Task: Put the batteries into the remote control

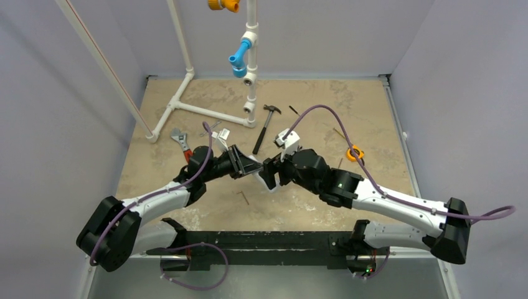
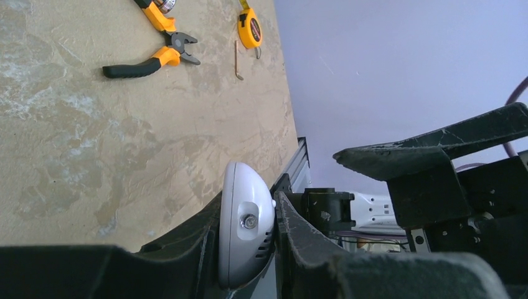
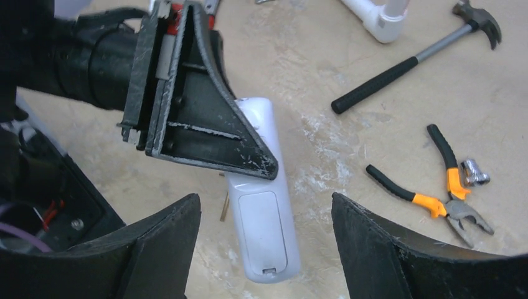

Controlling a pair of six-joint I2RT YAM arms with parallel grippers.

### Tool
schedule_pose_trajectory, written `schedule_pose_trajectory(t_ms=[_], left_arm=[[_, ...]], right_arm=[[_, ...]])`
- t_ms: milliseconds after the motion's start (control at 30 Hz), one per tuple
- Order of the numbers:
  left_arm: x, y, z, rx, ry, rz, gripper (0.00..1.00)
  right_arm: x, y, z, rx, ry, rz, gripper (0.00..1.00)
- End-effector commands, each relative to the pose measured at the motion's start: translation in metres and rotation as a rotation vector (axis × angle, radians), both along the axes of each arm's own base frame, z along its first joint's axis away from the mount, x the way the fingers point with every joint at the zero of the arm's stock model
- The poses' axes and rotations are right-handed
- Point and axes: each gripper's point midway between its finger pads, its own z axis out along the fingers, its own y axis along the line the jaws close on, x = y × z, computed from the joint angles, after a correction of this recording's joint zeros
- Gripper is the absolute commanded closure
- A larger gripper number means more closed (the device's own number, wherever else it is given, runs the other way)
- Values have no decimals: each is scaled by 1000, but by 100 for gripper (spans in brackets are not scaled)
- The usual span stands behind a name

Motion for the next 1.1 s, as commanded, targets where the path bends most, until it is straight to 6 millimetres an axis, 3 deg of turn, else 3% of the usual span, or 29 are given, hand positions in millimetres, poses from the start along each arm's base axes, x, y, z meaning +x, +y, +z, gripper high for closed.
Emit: schedule_pose_trajectory(t_ms=[0,100,200,233,467,767,1067], left_arm=[[1,-3,26,-54,-73,-5,100],[1,-2,28,-56,-79,3,100],[3,-2,30,-60,-83,8,100],[3,-2,31,-62,-82,9,100],[6,2,38,-101,-82,26,100],[16,13,45,-142,-57,86,100],[19,14,61,-200,-67,97,100]], right_arm=[[15,-18,19,238,55,-245,25],[22,-36,8,314,140,-340,25],[24,-45,-3,488,244,-325,24],[25,-46,9,578,252,-303,24],[16,-54,15,839,317,-159,22],[6,-37,25,930,357,-12,23],[10,-30,15,840,378,-11,23]])
